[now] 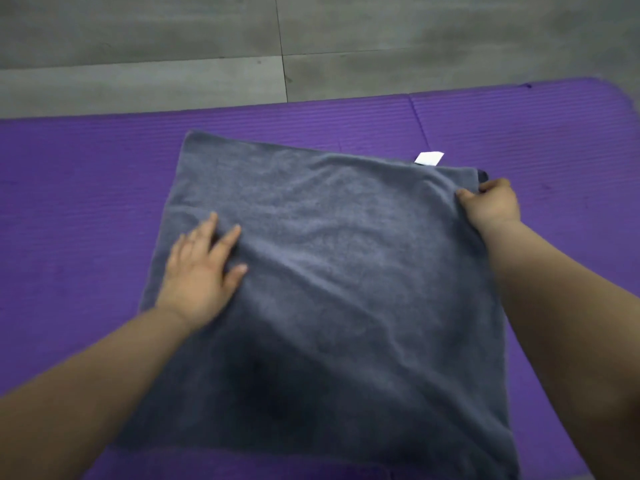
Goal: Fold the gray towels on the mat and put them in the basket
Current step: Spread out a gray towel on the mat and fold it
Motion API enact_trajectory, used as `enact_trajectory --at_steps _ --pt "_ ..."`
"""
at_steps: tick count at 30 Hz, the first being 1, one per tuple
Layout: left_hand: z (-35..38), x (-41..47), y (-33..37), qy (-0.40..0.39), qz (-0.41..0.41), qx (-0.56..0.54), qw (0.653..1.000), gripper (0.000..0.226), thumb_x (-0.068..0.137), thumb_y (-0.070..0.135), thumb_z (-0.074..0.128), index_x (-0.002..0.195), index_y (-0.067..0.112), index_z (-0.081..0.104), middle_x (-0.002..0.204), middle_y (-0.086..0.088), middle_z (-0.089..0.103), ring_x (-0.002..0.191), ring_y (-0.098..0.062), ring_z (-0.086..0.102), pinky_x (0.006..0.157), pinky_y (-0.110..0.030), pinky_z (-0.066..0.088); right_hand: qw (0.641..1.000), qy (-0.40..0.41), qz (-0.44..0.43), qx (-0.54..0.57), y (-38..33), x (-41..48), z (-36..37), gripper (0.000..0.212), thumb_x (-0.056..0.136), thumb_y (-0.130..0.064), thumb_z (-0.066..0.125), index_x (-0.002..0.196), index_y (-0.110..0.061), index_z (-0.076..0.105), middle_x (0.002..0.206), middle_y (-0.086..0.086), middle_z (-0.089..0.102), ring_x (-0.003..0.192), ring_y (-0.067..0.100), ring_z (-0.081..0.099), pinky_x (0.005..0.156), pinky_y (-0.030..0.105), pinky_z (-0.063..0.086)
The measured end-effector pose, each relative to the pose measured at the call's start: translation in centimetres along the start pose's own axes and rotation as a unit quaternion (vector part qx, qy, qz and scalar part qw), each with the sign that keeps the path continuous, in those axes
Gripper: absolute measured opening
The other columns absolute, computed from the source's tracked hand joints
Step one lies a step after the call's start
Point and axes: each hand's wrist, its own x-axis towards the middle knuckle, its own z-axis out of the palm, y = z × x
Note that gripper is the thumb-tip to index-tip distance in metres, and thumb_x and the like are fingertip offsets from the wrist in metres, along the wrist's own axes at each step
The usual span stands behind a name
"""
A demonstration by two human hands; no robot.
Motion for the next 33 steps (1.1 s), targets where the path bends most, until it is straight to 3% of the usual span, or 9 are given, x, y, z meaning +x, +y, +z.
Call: enact_trajectory --at_steps 5,8,13,15,18,21,24,29,33 --pt "3.2 -2.3 0.7 -0.053 0.023 0.052 0.997 0.076 0.086 0.061 0.016 0.128 0.008 0.050 0.131 -0.023 0.052 0.120 -0.038 0.052 0.101 -0.039 0.020 0.999 0.027 -0.002 0.031 -0.2 0.9 0.1 0.013 0.091 -0.017 0.048 0.083 -0.009 0.054 0.104 0.018 0.057 0.114 0.034 0.053 0.092 0.033 0.040" --pt "2.9 -2.4 0.3 -0.047 0.032 0.062 0.996 0.079 0.085 0.065 0.010 0.133 0.012 0.044 0.135 -0.024 0.048 0.129 -0.035 0.040 0.105 -0.037 0.014 0.996 0.077 -0.004 0.051 -0.1 1.2 0.0 0.020 0.093 -0.013 0.043 0.107 -0.006 0.056 0.125 0.019 0.055 0.115 0.033 0.051 0.084 0.025 0.032" --pt "3.0 -3.5 -1.7 -0.058 0.045 0.088 0.993 0.082 0.084 0.069 0.000 0.131 0.015 0.041 0.130 -0.024 0.053 0.125 -0.027 0.031 0.112 -0.032 0.004 0.997 0.065 0.024 0.035 0.7 1.6 -0.3 0.033 0.093 -0.014 0.045 0.121 0.002 0.049 0.130 0.020 0.052 0.119 0.033 0.049 0.098 0.034 0.037" --pt "2.9 -3.6 -1.7 -0.075 0.037 0.081 0.993 0.108 0.066 0.082 -0.014 0.143 0.017 0.025 0.149 -0.015 0.026 0.139 -0.023 0.021 0.112 -0.043 0.012 0.998 0.050 0.016 0.041 1.0 0.8 -0.8 0.038 0.092 -0.017 0.048 0.125 0.003 0.044 0.132 0.020 0.050 0.121 0.032 0.048 0.098 0.032 0.035" --pt "1.7 -3.5 -1.4 -0.123 0.020 0.100 0.987 0.125 0.034 0.087 -0.011 0.143 0.027 -0.012 0.154 0.001 -0.017 0.144 -0.017 -0.011 0.116 -0.041 -0.004 0.999 0.028 -0.004 0.031 3.0 -1.8 -1.5 0.047 0.089 -0.017 0.055 0.128 0.002 0.039 0.134 0.023 0.046 0.121 0.033 0.046 0.098 0.033 0.033" --pt "0.4 -4.5 -1.9 -0.098 0.078 0.066 0.990 0.112 0.052 0.080 0.010 0.145 0.019 0.018 0.155 -0.013 0.010 0.144 -0.024 0.011 0.116 -0.039 0.008 0.992 0.046 -0.105 -0.049 7.0 -6.3 -1.3 0.043 0.083 -0.009 0.058 0.121 0.006 0.046 0.122 0.031 0.047 0.113 0.043 0.046 0.099 0.043 0.035" --pt "0.3 -7.6 -3.5 -0.105 0.201 0.083 0.970 0.077 0.082 0.073 0.014 0.117 0.013 0.047 0.122 -0.022 0.059 0.115 -0.025 0.040 0.099 -0.032 0.028 0.932 0.078 -0.307 -0.175 11.8 -12.2 -0.1 0.034 0.074 -0.022 0.049 0.098 0.001 0.053 0.100 0.030 0.054 0.094 0.041 0.049 0.082 0.044 0.041" --pt "1.7 -12.8 -5.7 -0.155 0.337 0.181 0.911 0.064 0.077 0.070 0.027 0.112 0.020 0.046 0.114 -0.011 0.066 0.121 -0.024 0.035 0.108 -0.027 0.011 0.845 -0.003 -0.495 -0.203 15.5 -20.5 1.6 0.043 0.091 -0.049 0.032 0.104 -0.012 0.048 0.117 0.018 0.058 0.112 0.031 0.045 0.097 0.038 0.030" --pt "1.7 -11.9 -6.0 -0.100 0.396 0.201 0.890 0.052 0.066 0.050 0.038 0.109 0.022 0.052 0.106 -0.008 0.071 0.105 -0.022 0.048 0.090 -0.029 0.032 0.766 -0.123 -0.546 -0.316 15.8 -23.5 2.3 0.043 0.073 -0.044 0.041 0.108 -0.020 0.045 0.115 0.010 0.068 0.105 0.024 0.066 0.101 0.032 0.028"
